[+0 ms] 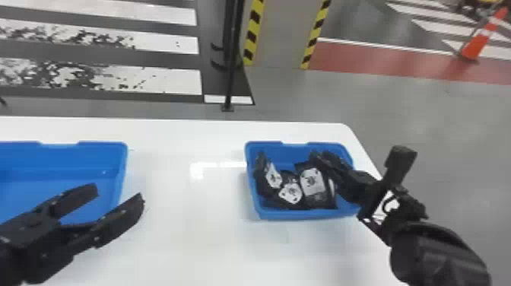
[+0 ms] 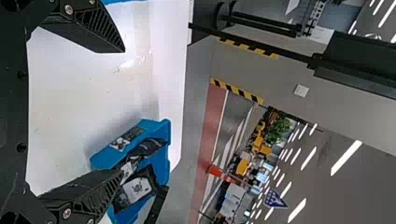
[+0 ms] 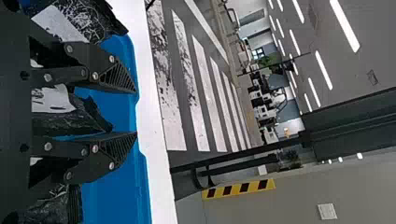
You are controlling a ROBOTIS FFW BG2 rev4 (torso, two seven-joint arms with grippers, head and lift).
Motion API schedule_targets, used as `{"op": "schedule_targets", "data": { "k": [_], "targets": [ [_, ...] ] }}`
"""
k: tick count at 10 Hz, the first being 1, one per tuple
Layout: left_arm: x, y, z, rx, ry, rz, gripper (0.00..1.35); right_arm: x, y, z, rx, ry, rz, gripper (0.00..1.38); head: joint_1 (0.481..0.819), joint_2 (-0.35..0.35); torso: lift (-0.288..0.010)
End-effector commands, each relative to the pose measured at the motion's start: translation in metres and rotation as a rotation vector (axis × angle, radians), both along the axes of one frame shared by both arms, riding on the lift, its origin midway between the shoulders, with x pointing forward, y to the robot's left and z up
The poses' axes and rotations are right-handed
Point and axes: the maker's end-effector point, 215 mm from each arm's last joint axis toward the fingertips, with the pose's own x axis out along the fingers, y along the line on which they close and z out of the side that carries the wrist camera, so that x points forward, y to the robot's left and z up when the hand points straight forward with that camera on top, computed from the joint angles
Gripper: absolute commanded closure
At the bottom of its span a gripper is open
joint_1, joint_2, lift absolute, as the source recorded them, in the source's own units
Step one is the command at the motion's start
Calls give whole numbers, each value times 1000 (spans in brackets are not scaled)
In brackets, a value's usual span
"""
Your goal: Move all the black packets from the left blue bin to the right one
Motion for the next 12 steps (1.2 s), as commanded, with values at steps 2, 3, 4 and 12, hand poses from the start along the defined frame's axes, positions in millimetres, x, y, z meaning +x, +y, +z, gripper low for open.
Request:
{"op": "schedule_targets", "data": {
  "k": [2, 3, 4, 12],
  "targets": [
    [-3, 34, 15, 35, -69, 75, 121, -21, -1, 33, -113, -117, 1, 315, 695, -211, -140],
    [-6, 51, 21, 63, -107, 115, 117, -45, 9, 55, -165, -193, 4, 306, 695, -199, -140],
    [-15, 73, 20, 102, -124, 164, 121, -76, 16, 71, -200, -250, -23, 308, 695, -190, -140],
    [-66, 150, 32, 371, -323, 328, 121, -210, 39, 89, -308, -242, -82, 303, 695, -14, -140]
  ]
}}
